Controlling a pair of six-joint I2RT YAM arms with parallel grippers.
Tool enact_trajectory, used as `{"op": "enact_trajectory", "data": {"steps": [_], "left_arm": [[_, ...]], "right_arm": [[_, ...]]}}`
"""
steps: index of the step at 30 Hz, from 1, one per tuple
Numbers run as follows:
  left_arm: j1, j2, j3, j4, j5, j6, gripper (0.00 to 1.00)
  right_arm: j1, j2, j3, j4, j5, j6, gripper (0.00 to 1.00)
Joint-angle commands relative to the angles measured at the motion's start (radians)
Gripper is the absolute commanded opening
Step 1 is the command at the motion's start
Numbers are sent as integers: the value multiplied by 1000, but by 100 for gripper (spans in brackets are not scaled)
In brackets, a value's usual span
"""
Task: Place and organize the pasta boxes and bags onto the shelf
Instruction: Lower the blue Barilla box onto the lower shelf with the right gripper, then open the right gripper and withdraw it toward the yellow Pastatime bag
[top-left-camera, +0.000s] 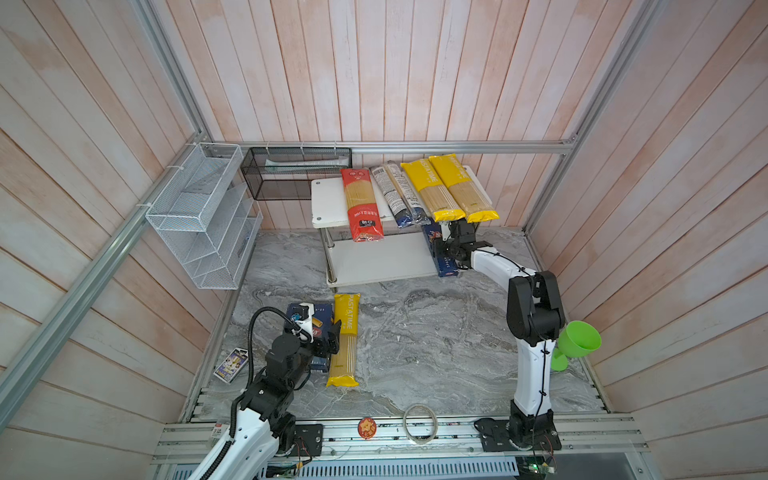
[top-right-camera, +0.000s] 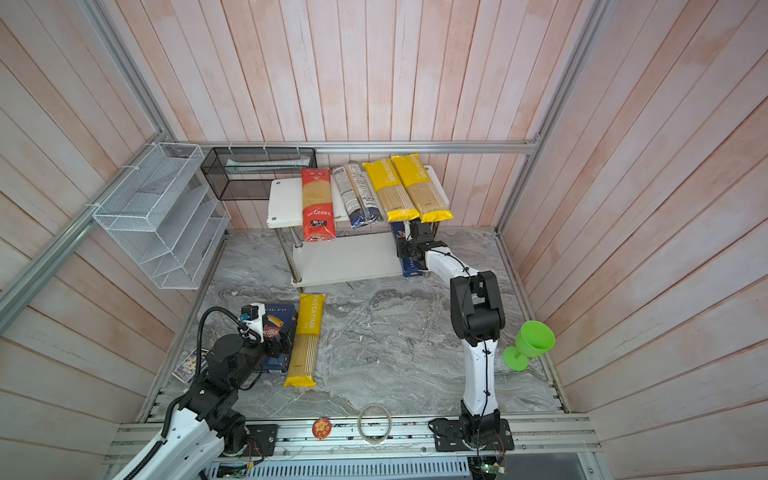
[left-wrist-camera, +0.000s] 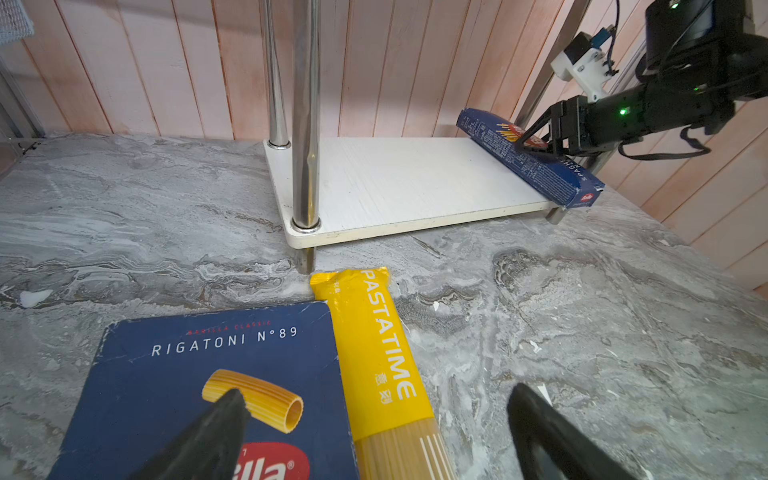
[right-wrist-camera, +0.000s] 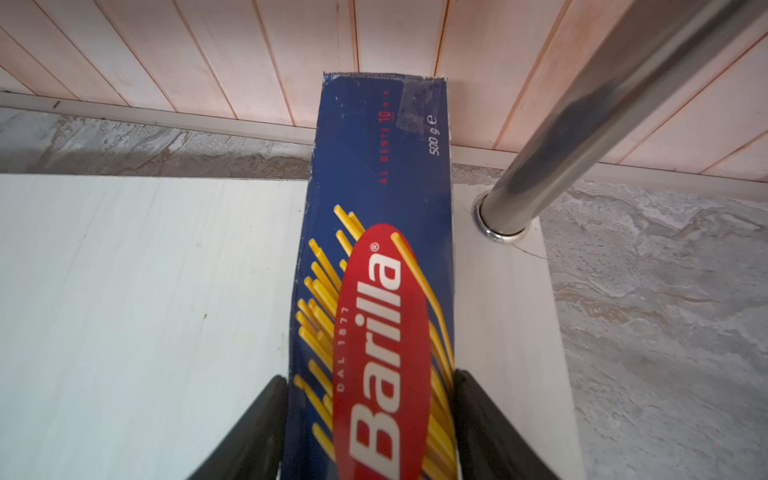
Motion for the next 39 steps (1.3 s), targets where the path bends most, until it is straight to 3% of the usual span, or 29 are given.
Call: {"op": "enact_trajectory", "data": {"steps": [1,28,39], "left_arm": [[6,-9,24,12,0,-6,100],[6,-32,18,8,4,-6,100],[8,-29,18,8,0,-7,100]], "right_arm": [[-5,-43,-20,23,10,1,64],[21,-313,-429,113,-47,41,73],[43,-502,-618,112,-40,58,73]]}}
